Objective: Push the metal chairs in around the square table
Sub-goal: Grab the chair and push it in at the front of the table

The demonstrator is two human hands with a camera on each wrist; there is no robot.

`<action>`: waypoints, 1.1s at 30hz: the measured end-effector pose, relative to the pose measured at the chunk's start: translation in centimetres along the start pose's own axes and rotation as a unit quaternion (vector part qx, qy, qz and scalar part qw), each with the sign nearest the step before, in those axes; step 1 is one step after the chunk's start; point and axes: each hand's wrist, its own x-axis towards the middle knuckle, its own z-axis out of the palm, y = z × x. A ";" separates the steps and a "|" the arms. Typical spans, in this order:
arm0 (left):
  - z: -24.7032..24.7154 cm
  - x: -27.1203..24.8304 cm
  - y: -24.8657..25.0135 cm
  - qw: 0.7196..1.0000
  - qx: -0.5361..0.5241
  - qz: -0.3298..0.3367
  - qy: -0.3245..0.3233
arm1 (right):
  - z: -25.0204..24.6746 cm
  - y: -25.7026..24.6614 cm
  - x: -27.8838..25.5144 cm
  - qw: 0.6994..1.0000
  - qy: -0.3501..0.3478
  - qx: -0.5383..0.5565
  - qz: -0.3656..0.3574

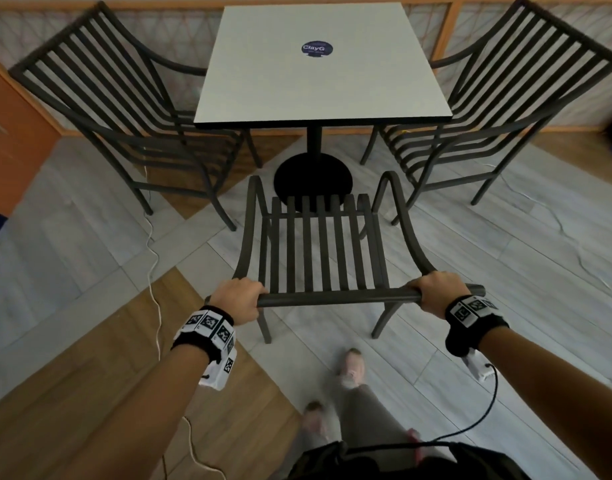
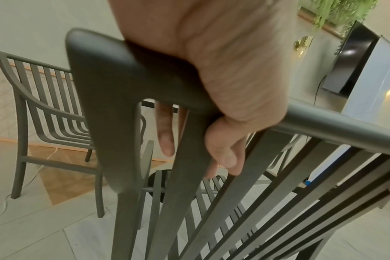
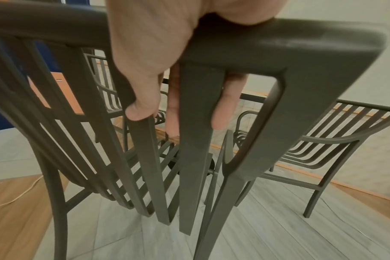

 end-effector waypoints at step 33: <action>-14.9 24.2 -8.7 0.992 -0.072 -0.096 0.041 | -12.1 6.0 27.1 0.999 0.034 0.012 -0.033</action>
